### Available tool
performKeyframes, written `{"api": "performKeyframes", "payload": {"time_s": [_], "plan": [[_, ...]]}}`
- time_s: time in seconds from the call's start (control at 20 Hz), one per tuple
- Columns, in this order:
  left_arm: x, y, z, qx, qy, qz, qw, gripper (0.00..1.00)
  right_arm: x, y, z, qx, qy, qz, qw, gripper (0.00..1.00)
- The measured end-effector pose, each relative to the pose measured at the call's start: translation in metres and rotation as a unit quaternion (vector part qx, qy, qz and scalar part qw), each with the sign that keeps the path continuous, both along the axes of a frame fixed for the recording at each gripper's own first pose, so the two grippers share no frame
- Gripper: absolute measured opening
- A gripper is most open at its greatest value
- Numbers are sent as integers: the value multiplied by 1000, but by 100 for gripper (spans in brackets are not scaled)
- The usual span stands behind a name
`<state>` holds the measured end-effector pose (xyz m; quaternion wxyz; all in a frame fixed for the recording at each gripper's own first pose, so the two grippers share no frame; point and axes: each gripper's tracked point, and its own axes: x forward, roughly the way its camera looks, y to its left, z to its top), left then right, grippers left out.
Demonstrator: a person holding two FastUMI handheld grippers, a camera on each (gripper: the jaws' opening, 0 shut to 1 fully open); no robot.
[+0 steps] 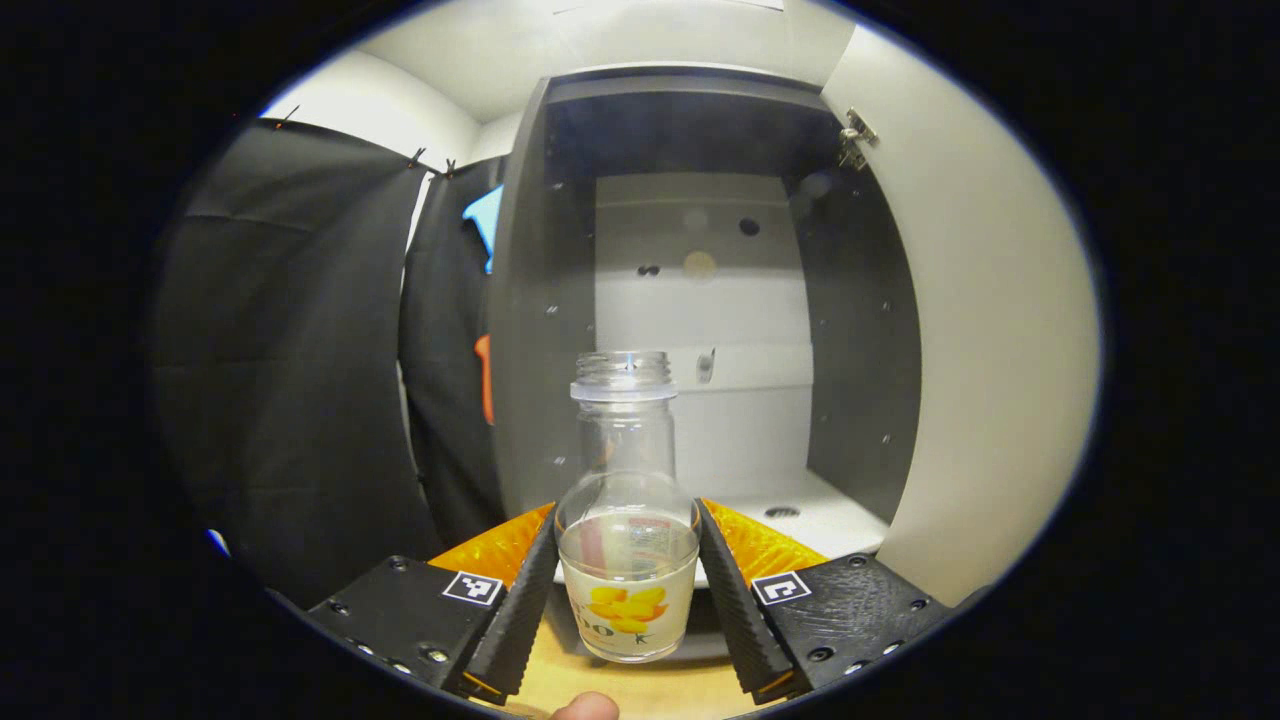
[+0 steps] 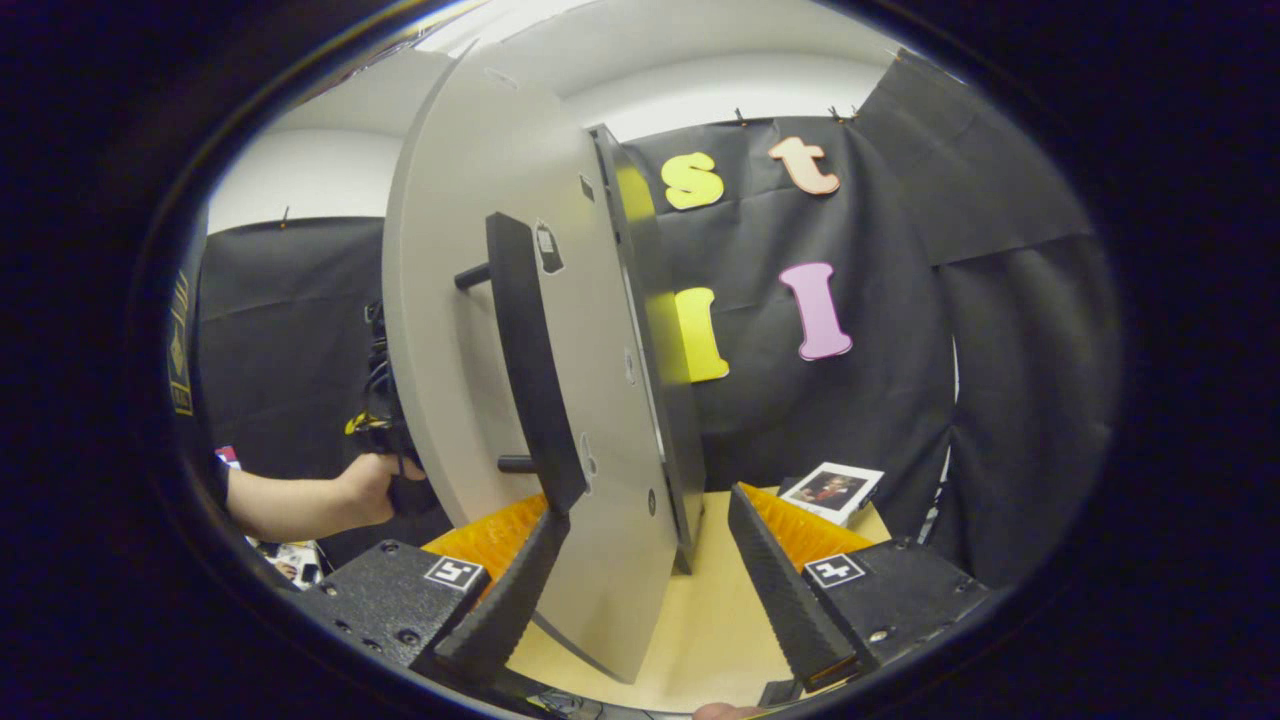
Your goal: Open the cabinet door with the right hand, grasp the bottle in the cabinet with the left hand and place it on the coaster, then close the cabinet door with the right hand.
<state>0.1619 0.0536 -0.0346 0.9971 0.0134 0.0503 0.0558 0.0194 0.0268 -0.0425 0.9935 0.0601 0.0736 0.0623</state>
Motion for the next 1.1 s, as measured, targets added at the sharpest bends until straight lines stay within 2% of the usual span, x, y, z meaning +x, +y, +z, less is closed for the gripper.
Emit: {"api": "performKeyframes", "payload": {"time_s": [0.1, 0.15, 0.2, 0.25, 0.3, 0.4, 0.5, 0.65, 0.7, 0.8, 0.85, 1.0, 1.1], "plan": [[-16, 19, -24, 8, 6, 20, 1000, 75, 7, -19, -11, -26, 27, -58, 998, 99], [-23, 27, -34, 16, 4, 25, 1000, 76, 9, -23, -13, -22, 31, -80, 996, 95], [-29, 33, -46, 27, 6, 28, 999, 76, 8, -26, -20, -14, 42, -100, 994, 99], [-35, 37, -55, 42, 0, 30, 999, 76, 6, -28, -29, -8, 57, -116, 992, 94], [-41, 42, -67, 53, -6, 29, 998, 76, 2, -32, -42, -8, 77, -129, 989, 99], [-53, 44, -92, 47, -21, 23, 998, 76, -9, -40, -82, -18, 139, -159, 977, 99], [-67, 50, -119, 53, -23, 27, 998, 75, -25, -48, -127, -29, 214, -193, 957, 99], [-74, 57, -170, 62, -13, 20, 998, 76, -54, -41, -182, 5, 259, -220, 940, 100], [-75, 63, -188, 66, -2, 20, 998, 75, -64, -37, -203, 22, 287, -230, 930, 96], [-85, 78, -216, 62, 13, 23, 998, 76, -84, -30, -247, 55, 344, -249, 903, 100], [-88, 85, -227, 54, 13, 25, 998, 76, -91, -24, -265, 61, 362, -253, 895, 100], [-99, 102, -263, 31, 26, 33, 999, 76, -100, -6, -281, 14, 391, -241, 888, 99], [-105, 108, -284, 28, 46, 35, 998, 76, -97, 4, -287, 9, 397, -234, 887, 100]]}}
